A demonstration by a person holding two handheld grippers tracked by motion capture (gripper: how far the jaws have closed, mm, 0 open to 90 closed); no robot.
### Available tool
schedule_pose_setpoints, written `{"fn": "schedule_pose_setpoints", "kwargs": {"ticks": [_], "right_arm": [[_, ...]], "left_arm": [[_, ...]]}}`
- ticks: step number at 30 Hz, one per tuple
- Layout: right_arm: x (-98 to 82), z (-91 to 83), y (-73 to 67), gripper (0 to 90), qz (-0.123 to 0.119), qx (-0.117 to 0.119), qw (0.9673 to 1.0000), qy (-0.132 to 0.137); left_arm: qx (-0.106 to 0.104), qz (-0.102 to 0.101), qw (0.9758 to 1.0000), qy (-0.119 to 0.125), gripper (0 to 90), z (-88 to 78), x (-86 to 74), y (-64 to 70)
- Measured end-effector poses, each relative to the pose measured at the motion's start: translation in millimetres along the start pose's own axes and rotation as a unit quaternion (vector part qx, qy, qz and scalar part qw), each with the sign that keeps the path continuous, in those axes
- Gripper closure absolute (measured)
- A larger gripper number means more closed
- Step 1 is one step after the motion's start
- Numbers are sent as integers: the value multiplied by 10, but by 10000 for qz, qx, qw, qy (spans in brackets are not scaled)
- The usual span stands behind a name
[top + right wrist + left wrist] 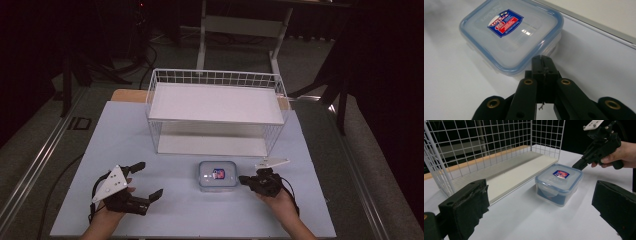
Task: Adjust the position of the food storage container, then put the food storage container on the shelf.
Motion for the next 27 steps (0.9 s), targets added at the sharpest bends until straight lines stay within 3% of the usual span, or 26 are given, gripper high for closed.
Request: {"fn": "schedule_pose_setpoints", "kwargs": {"ticks": [9,12,17,21,23,27], "right_arm": [[100,148,-172,900,-157,173,9997,-35],[133,179,-169,900,-326,51,9994,-37],[149,123,-115,882,-377,-229,9990,-36],[187,-14,-126,763,-338,-291,9988,181],[226,-97,-169,624,-333,-258,9985,361],[313,-258,-236,422,-333,-259,9966,701]], "left_arm": [[-34,-1,10000,-38,17,12,-12,15],[-43,-7,10000,-37,17,10,-12,17],[-143,-74,9999,-44,17,12,-17,26],[-380,-197,9990,-153,17,52,-40,85],[-404,-127,9988,-264,17,81,-47,113],[-514,-255,9977,-360,17,142,-17,154]]}}
Point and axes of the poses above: each handheld gripper's, and its own axes: z roughly forward along the jaws, x roughly out of its top, y roughly to its right, the point moved 9 cm from there along z, roughly forward along the jaws, and after that the axes turned 2 degrees about -x, right-handed, at the moved point
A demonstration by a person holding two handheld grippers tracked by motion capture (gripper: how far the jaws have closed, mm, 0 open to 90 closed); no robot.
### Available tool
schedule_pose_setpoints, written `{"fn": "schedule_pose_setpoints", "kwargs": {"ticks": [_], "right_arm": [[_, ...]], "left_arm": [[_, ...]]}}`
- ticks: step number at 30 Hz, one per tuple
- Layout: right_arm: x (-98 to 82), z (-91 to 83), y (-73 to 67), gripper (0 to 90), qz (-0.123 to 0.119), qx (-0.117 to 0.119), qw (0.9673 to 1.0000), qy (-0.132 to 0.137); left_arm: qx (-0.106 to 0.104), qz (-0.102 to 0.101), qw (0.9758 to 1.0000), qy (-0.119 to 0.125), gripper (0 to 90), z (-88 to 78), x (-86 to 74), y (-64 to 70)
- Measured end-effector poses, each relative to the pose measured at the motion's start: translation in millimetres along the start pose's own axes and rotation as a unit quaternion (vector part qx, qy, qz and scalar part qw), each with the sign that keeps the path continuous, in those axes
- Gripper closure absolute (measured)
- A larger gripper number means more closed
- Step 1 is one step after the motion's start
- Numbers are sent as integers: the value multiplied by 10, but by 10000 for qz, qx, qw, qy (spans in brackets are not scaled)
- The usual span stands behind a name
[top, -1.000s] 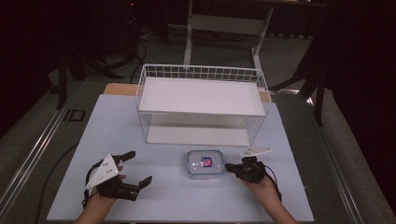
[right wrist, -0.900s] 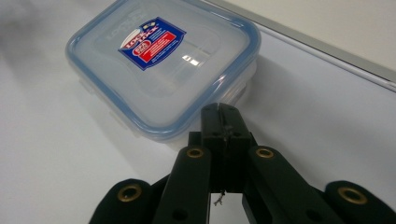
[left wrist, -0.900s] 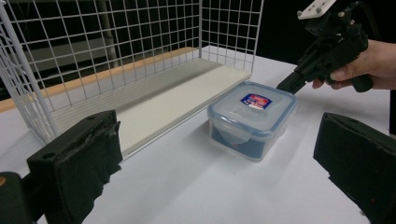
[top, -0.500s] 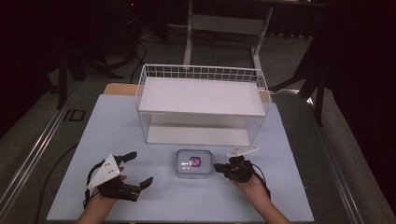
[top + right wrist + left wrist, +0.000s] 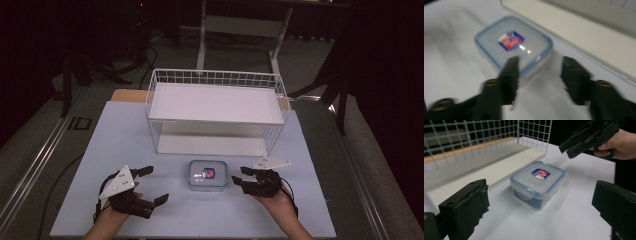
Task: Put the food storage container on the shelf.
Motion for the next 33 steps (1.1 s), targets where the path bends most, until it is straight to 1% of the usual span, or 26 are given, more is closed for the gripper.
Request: {"fn": "schedule_pose_setpoints", "kwargs": {"ticks": [1,3,4,6,7,8,9,10,11,12,13,15,16,17,18,19,20,21,22,24,27,28,29,30,31,33], "right_arm": [[38,-33,-18,361,13,106,9999,136],[70,-74,-24,193,-57,164,9998,139],[92,-90,-20,171,-121,128,9997,174],[128,-123,12,165,-107,19,9997,238],[142,-130,22,136,-121,-29,9996,246],[157,-138,25,139,-154,-37,9995,265],[178,-146,27,132,-123,-49,9994,324],[204,-156,41,119,-120,-171,9989,423],[218,-165,52,154,-113,-317,9983,479],[220,-152,37,135,-100,-182,9991,375],[230,-140,27,155,-59,-111,9993,349],[246,-128,13,189,-22,-92,9991,416],[248,-116,-16,213,85,47,9991,416],[236,-96,-33,218,204,196,9992,284],[236,-72,-43,218,243,295,9989,283],[233,-44,-39,217,242,273,9989,285],[214,-13,-26,217,266,239,9993,142],[202,13,-13,216,387,241,9989,77],[198,37,-13,213,562,319,9979,58],[180,96,11,193,808,315,9962,-71],[152,181,-1,160,1238,589,9903,-237],[137,215,-4,137,1337,636,9885,-313],[121,249,-2,136,1456,663,9864,-382],[101,283,0,130,1595,678,9838,-468],[89,317,1,124,1705,704,9815,-514],[75,371,20,124,1958,653,9771,-524]], "left_arm": [[-11,-26,10000,14,17,12,18,2],[-55,-73,9999,-71,17,39,45,4],[-66,-59,9999,-120,17,50,58,8],[-87,-18,9996,-255,17,74,77,17],[-100,-26,9995,-307,17,87,86,23],[-117,-36,9992,-387,17,102,94,24],[-135,-71,9990,-410,17,119,110,21],[-200,-162,9988,-415,17,137,131,20],[-251,-260,9986,-393,17,156,158,17],[-272,-309,9985,-371,17,177,183,12],[-274,-331,9983,-387,17,202,202,3],[-264,-335,9981,-439,17,254,228,-13],[-253,-395,9979,-449,17,280,240,-19],[-303,-514,9974,-414,17,305,254,-18],[-431,-688,9959,-393,17,335,267,-10],[-510,-827,9943,-445,17,368,268,-9],[-498,-921,9929,-565,17,406,256,-18],[-549,-1014,9910,-678,17,446,243,-18],[-581,-1120,9891,-764,17,485,232,-22],[-568,-1345,9849,-931,17,564,199,-48],[-564,-1775,9767,-1071,17,677,140,-118],[-519,-1929,9731,-1152,17,715,106,-151],[-483,-2094,9694,-1191,17,752,77,-185],[-513,-2193,9668,-1207,17,782,50,-204],[-466,-2266,9645,-1271,18,813,17,-225],[-468,-2468,9592,-1296,18,870,-29,-249]]}}
Point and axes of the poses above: each handheld gripper's, and its own axes: z roughly forward along the jaws, x roughly out of its top, y roughly to its right, the point moved 9 cm from there along z, roughly forward along the jaws, and after that the axes turned 2 degrees about -x, right-handed, at the moved point
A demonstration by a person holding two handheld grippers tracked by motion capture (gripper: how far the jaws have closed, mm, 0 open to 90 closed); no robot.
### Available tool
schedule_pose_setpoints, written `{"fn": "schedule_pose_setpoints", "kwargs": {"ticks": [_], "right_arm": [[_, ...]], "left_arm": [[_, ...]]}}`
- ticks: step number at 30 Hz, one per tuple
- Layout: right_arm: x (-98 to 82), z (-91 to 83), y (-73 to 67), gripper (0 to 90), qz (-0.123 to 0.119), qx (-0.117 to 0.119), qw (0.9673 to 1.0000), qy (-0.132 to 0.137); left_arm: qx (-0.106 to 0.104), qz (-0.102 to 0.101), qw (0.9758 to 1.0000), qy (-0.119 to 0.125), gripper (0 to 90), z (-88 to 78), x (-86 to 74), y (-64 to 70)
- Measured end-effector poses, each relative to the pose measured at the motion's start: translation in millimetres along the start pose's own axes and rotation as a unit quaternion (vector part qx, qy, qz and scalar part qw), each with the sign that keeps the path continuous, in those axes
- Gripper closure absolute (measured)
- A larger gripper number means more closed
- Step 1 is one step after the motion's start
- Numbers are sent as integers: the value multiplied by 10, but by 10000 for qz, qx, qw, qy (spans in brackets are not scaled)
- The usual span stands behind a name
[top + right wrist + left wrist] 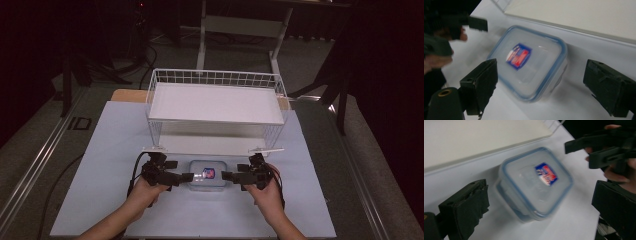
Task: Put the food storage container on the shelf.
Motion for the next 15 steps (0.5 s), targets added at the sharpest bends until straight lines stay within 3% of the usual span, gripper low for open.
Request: {"fn": "schedule_pose_setpoints", "kwargs": {"ticks": [1,2,3,4,8,11,12,13,15], "right_arm": [[-3,27,17,123,146,-7,9999,-31],[-3,27,17,123,146,-7,9999,-31],[-12,49,24,125,330,70,9994,-93],[-34,87,28,139,590,300,9976,-215],[-83,180,91,168,1091,430,9924,-384],[-137,254,145,242,1321,448,9889,-517],[-144,270,163,249,1394,455,9879,-501],[-153,285,191,254,1466,408,9871,-490],[-172,310,189,274,1577,534,9843,-580]], "left_arm": [[-13,-107,9999,-41,18,31,-12,-17],[-13,-107,9999,-41,18,31,-12,-17],[-40,-313,9994,-136,18,85,-39,-41],[-48,-413,9989,-196,18,112,-57,-59],[-17,-928,9947,-435,27,195,-154,-156],[-31,-1287,9910,-372,67,216,-178,-241],[-31,-1287,9910,-372,74,216,-178,-241],[-49,-1423,9892,-352,119,225,-185,-280],[-119,-1518,9877,-354,155,246,-191,-278]]}}
Point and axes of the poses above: each handheld gripper's, and its own axes: z roughly forward along the jaws, x roughly out of its top, y roughly to its right, the point moved 9 cm from there along z, roughly forward along the jaws, and after that the axes turned 2 degrees about -x, right-handed, at the moved point
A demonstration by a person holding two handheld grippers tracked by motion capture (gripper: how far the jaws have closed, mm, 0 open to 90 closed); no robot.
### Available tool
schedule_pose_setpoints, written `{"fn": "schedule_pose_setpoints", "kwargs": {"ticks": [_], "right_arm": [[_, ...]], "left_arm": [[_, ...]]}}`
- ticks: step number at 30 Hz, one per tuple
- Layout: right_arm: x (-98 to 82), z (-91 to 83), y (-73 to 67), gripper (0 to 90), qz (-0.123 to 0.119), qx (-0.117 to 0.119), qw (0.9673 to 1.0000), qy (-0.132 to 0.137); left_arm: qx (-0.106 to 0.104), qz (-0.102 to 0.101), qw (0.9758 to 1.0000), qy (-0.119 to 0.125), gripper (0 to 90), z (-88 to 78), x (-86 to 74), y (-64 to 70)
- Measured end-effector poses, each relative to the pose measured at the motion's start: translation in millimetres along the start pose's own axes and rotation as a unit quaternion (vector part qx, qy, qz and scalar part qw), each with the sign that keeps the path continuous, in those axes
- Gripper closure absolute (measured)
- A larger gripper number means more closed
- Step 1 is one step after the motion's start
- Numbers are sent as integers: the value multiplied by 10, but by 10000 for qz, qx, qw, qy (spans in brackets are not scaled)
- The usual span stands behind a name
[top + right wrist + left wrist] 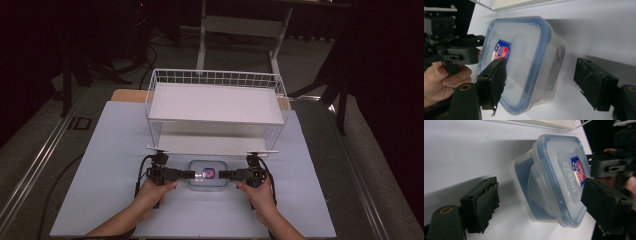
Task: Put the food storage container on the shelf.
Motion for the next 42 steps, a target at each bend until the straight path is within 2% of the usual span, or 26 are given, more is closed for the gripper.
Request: {"fn": "schedule_pose_setpoints", "kwargs": {"ticks": [1,2,4,5,7,8,9,10,12,15,16,20,23,26,28,29,33,34,38,39,42], "right_arm": [[-5,4,6,323,49,3,10000,3],[-10,6,-7,338,77,91,9999,-10],[-19,11,-16,348,128,124,9998,-44],[-33,10,-59,424,154,250,9995,-85],[-45,12,-72,426,187,233,9995,-132],[-46,10,-72,431,183,220,9995,-150],[-46,10,-72,431,183,220,9995,-150],[-53,6,-68,436,242,231,9993,-161],[-68,-3,-74,437,268,199,9993,-172],[-92,-18,-104,438,217,128,9996,-96],[-94,-19,-111,439,134,84,9999,-54],[-115,-41,-160,448,-29,-70,10000,47],[-131,-61,-195,453,-156,-151,9996,197],[-124,-82,-224,451,-327,-215,9986,346],[-103,-101,-236,452,-440,-277,9977,425],[-90,-112,-240,452,-489,-313,9973,460],[-26,-153,-255,451,-658,-400,9952,612],[63,-195,-275,451,-736,-401,9936,764],[256,-274,-312,451,-803,-364,9903,1073],[307,-287,-316,451,-826,-359,9891,1168],[428,-291,-278,450,-749,-214,9877,1357]], "left_arm": [[-8,25,10000,-52,158,13,-9,5],[-36,8,10000,-77,176,23,-17,18],[-14,-19,10000,-52,227,30,-13,20],[-33,-68,9999,-68,249,53,-13,31],[-230,-64,9996,-160,304,84,-30,70],[-256,-1,9994,-249,332,107,-50,91],[-256,-1,9994,-249,313,107,-50,91],[-178,155,9993,-288,324,100,-51,121],[-150,64,9997,-191,395,59,-26,122],[-70,193,9996,-210,418,49,-36,152],[-26,287,9994,-193,418,47,-43,165],[185,378,9990,-134,435,12,-75,229],[428,565,9975,-49,449,-18,-121,281],[521,593,9969,68,468,-24,-130,307],[495,593,9969,118,468,-10,-122,310],[474,569,9972,133,468,-3,-108,314],[456,698,9962,264,471,-8,-5,345],[464,843,9947,363,471,-19,94,378],[506,1040,9915,596,473,-46,340,444],[532,1112,9901,677,474,-50,417,455],[595,1221,9877,781,474,-24,540,451]]}}
Point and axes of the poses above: each handheld gripper's, and its own axes: z roughly forward along the jaws, x roughly out of its top, y roughly to its right, the point moved 9 cm from there along z, roughly forward along the jaws, and after that the axes turned 2 degrees about -x, right-handed, at the moved point
